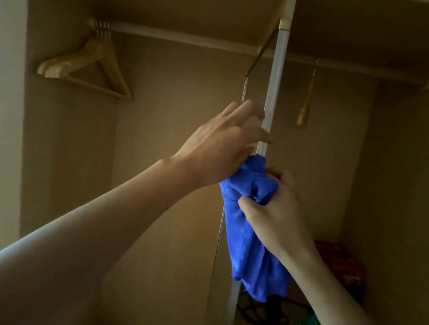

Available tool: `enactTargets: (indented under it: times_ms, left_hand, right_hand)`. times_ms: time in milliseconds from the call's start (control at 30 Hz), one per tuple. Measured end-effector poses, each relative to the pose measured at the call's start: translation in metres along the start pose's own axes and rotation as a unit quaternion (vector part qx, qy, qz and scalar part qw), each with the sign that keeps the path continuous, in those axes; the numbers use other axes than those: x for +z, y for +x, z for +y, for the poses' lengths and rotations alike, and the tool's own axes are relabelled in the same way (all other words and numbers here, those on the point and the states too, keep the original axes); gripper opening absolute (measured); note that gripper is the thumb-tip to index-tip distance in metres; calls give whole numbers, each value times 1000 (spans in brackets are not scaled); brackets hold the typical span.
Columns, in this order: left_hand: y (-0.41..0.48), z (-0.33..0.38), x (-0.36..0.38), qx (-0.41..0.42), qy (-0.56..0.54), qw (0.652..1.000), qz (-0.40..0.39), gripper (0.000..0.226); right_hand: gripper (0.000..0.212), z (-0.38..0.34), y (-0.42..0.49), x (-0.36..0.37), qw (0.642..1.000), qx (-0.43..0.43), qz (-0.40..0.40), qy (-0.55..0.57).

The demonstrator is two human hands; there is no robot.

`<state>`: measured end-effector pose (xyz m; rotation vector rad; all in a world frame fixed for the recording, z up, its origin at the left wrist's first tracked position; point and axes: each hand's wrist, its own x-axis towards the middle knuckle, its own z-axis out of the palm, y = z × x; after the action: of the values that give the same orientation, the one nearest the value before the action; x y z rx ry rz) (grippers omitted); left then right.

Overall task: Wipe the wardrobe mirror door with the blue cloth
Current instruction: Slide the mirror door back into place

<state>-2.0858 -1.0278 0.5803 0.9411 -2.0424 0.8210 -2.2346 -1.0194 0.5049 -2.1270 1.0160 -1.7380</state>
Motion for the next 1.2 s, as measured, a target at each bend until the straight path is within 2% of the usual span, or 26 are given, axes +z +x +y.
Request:
enactTargets:
  times_ms: [100, 267, 500, 600, 700, 800, 933, 1200]
  left_hand:
    - [-8, -5, 3, 1, -10, 1000, 11, 36]
    - [-5, -8, 11, -9, -17, 999, 46, 34]
    - [1, 5, 23, -45, -35, 996, 71, 33]
    - [-7, 9, 32, -56, -51, 994, 83, 29]
    - [-18, 9, 42, -67, -53, 994, 73, 19]
    - [-22, 5, 52, -75, -59, 993, 64, 12]
    - [-21, 0, 62, -94, -61, 992, 52, 11]
    - [-18, -14, 89, -126, -67, 989, 32, 9]
  right_hand:
    - [29, 5, 2, 4, 1000, 16, 9, 5]
    - [39, 10, -1, 3, 1000, 28, 5, 14]
    - [22, 22, -8, -4, 999, 37, -8, 12]
    - [23, 32, -10, -1, 999, 28, -17, -9]
    - [30, 46, -15, 6, 999, 15, -24, -43]
    - [26, 62, -19, 13, 998, 12, -19, -59]
    - [12, 76, -9, 18, 998, 14, -32, -43]
    - [14, 112, 10, 34, 998, 8, -38, -50]
